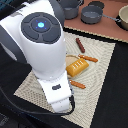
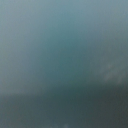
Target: Interact with the objects in diverse but meaningful ways.
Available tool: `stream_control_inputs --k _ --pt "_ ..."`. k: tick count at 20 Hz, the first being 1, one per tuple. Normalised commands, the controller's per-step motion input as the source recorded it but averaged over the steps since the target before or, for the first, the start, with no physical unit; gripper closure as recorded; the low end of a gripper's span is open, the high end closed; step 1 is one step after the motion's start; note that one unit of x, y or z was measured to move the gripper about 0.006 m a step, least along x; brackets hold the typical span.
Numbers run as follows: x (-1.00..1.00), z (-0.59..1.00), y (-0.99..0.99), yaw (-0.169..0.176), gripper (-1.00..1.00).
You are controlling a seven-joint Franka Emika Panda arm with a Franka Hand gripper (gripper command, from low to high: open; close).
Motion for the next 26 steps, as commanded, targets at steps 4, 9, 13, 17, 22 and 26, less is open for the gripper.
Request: stream_control_inputs --k 4,9,13,17,22,26 --pt "-0.41 0.75 -0.03 -0.024 1.00" --pt "-0.99 1.00 0.00 -0.054 1.00" --pt "-0.95 0.89 0.03 -0.059 1.00" --pt "-0.98 0.77 0.20 -0.039 1.00" --pt "-0.97 0.62 0.31 -0.035 1.00" --pt "-0.86 0.05 0.38 -0.027 1.00"
